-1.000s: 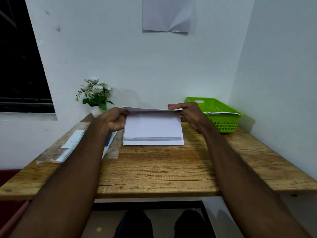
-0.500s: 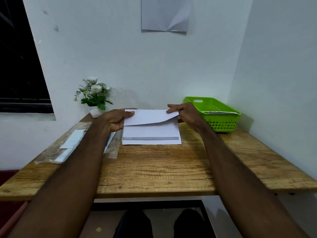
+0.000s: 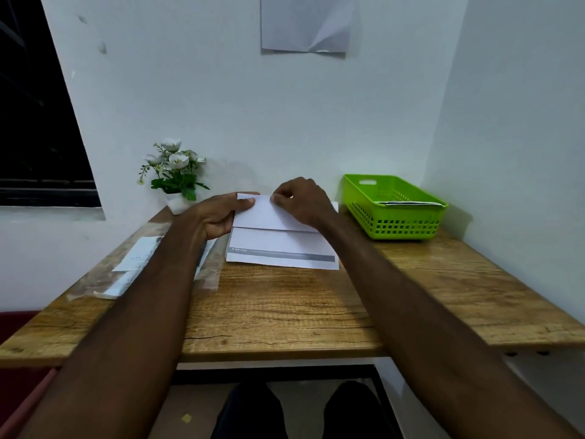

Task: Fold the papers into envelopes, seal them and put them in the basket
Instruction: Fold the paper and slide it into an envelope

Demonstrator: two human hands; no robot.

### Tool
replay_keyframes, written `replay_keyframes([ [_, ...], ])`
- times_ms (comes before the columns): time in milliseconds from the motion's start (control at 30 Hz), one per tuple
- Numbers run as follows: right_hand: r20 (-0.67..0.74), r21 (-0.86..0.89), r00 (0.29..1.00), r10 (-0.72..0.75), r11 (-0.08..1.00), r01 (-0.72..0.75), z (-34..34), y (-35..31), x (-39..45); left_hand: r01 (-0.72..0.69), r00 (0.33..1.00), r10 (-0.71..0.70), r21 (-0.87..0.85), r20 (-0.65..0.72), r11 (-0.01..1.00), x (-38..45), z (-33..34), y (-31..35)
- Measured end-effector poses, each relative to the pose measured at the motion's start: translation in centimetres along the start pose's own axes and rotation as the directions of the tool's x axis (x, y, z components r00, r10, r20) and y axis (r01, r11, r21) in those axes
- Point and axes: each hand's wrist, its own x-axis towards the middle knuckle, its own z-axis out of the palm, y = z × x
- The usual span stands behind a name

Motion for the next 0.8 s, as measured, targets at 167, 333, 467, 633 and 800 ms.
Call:
replay_keyframes([
  [167,0.054,-0.01,0.997,0.05,0.999,-0.049,0.4,-0.6,0.8,0.015,0.999,-0.014,0.041,-0.036,0.999,0.0,0.0,0.1],
  [333,0.094,0.066,0.992,0.083,0.994,-0.089,-1.5,1.9,0.5,0.007,0.996,-0.004,0.034,-0.093,0.999,-0.1,-0.1,0.2],
  [467,0.092,0.21,0.987,0.131,0.966,-0.148,-3.6,4.6,-0.7,-0.005,0.995,0.007,0.021,-0.104,1.0,-0.2,-0.3,0.3],
  [633,0.024,0.456,0.963,0.268,0.854,-0.249,-4.1,6.3,-2.2,-0.014,0.993,0.014,0.0,-0.117,1.0,-0.1,-0.5,0.3],
  [800,0.158,0.649,0.936,0.314,0.682,-0.338,-3.3,6.8,-2.8,-0.02,0.993,0.018,-0.016,-0.118,1.0,-0.2,-0.8,0.1],
])
